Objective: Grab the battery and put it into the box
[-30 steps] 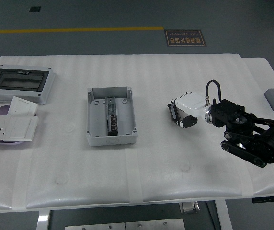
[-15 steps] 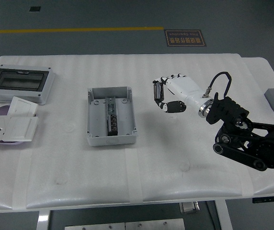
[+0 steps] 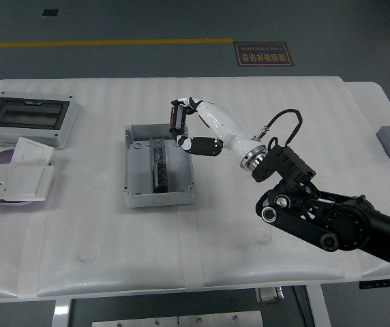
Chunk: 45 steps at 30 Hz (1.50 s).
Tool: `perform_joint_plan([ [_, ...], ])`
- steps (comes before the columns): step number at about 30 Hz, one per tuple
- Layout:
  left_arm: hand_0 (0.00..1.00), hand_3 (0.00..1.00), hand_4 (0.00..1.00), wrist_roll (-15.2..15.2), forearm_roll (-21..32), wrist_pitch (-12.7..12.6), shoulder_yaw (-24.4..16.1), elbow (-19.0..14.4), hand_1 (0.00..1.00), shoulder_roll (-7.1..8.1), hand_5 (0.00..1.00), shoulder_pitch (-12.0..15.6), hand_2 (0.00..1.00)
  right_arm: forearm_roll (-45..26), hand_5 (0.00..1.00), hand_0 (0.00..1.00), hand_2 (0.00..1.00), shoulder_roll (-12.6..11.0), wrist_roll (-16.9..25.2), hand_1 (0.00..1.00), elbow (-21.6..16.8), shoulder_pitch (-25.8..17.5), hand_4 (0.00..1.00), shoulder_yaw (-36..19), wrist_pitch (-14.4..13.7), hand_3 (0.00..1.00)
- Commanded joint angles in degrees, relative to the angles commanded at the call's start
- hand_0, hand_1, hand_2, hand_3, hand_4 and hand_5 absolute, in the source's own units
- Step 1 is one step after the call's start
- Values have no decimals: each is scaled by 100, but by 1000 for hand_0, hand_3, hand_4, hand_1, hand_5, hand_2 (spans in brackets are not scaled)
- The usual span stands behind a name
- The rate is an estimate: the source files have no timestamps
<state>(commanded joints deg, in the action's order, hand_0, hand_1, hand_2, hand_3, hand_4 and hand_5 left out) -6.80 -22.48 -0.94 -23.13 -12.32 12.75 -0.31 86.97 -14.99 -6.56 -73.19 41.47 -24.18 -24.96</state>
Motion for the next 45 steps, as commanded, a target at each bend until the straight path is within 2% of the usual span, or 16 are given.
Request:
perform_joint_plan([
  [2,649,658,662,1,2,-1,2,1,658,1,383,-1,619,-18,475,919,856,34,7,846,78,-24,732,71,-1,851],
  [3,649,658,662,1,4,-1,3,0,658,2,384,-1,619,-31,593,998,976,46,12,947,104,-32,872,98,-3,998],
  [8,649,658,662,1,12,-1,14,-1,658,6,384,-4,619,-108,593,998,976,101,17,947,227,-60,872,233,-7,998],
  [9,649,658,663,2,12,-2,14,-1,659,7,384,-4,619,-119,635,998,993,102,15,965,243,-60,917,252,-6,998],
  [13,649,658,663,2,20,-3,22,-2,659,8,384,-4,619,-130,635,998,993,26,-6,965,232,-17,917,223,5,998],
  [16,648,657,663,2,27,-3,34,0,659,7,386,-2,619,-36,665,998,993,-144,-52,969,81,62,940,61,17,998],
  [23,648,657,661,4,62,-5,60,13,659,10,383,24,619,554,675,998,986,-859,-214,967,-710,80,946,-742,66,998],
  [26,648,657,661,2,78,-2,75,19,659,2,383,63,619,777,675,998,986,-1117,-229,967,-1076,-118,946,-1141,74,998],
  [27,648,656,659,1,83,0,82,21,658,-3,381,78,619,818,675,998,959,-1171,-225,958,-1164,-197,939,-1257,69,998],
  [31,648,656,659,-7,122,8,141,37,658,-33,381,147,619,855,675,998,959,-1337,-152,958,-1301,-572,939,-1764,31,998],
  [33,648,655,660,-11,134,11,168,43,658,-42,384,174,619,813,670,998,923,-1384,-97,933,-1262,-762,932,-1997,4,975],
  [41,648,655,660,-20,76,11,154,38,658,-23,382,194,619,394,671,998,917,-1369,199,922,-692,-1514,926,-2643,-109,956],
  [45,648,655,660,-22,59,10,156,37,658,9,382,209,619,620,671,998,917,-1296,233,922,-603,-1950,926,-2869,-112,956],
])
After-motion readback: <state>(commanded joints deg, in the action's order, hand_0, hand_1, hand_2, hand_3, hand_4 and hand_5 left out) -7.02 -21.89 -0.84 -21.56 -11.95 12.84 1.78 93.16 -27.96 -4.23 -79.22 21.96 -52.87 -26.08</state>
